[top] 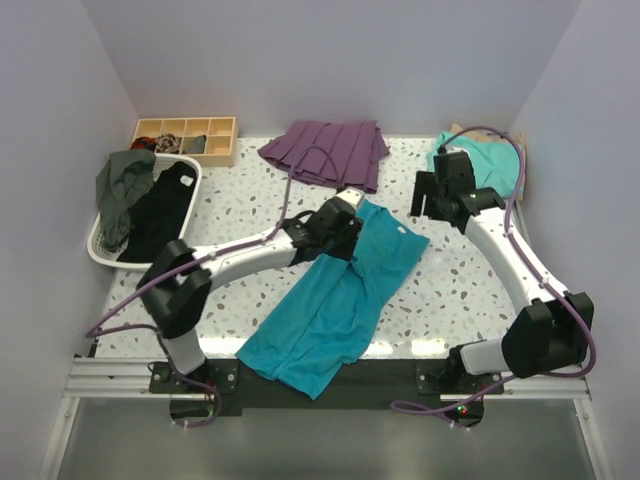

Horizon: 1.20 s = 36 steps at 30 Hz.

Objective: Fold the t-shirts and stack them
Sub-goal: Rotate the tshirt 90 degrees

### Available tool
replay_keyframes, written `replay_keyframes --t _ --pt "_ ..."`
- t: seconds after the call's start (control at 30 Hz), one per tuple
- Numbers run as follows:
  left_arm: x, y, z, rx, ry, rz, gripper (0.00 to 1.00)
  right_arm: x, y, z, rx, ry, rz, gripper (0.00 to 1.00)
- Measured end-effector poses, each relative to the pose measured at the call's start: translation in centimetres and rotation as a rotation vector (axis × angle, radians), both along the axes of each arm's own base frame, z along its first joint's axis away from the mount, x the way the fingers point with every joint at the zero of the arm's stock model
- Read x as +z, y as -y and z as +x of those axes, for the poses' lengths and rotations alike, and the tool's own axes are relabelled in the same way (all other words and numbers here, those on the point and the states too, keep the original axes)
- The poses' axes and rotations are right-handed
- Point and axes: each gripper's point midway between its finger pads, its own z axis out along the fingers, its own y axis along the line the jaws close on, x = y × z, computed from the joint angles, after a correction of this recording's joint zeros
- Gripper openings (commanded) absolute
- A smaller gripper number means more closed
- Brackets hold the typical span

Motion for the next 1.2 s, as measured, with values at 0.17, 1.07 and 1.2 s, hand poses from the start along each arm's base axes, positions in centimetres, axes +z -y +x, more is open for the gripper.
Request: replay_keyframes --t 0.17,1.07,1.2 --pt "-2.2 7.9 3.1 -0.218 0.004 -0.075 0.6 -3.5 2.3 -2.3 -0.079 -0.106 -0.023 0.77" --pt "-8.0 0.9 19.8 -0.054 -0.009 -0.196 0.58 -6.3 0.0 -6.7 0.005 -0.197 0.109 0.77" --pt "-8.0 -1.7 21.5 0.026 0.003 -0.188 0.58 -7.1 -2.3 -7.1 0.095 -0.246 0.177 0.76"
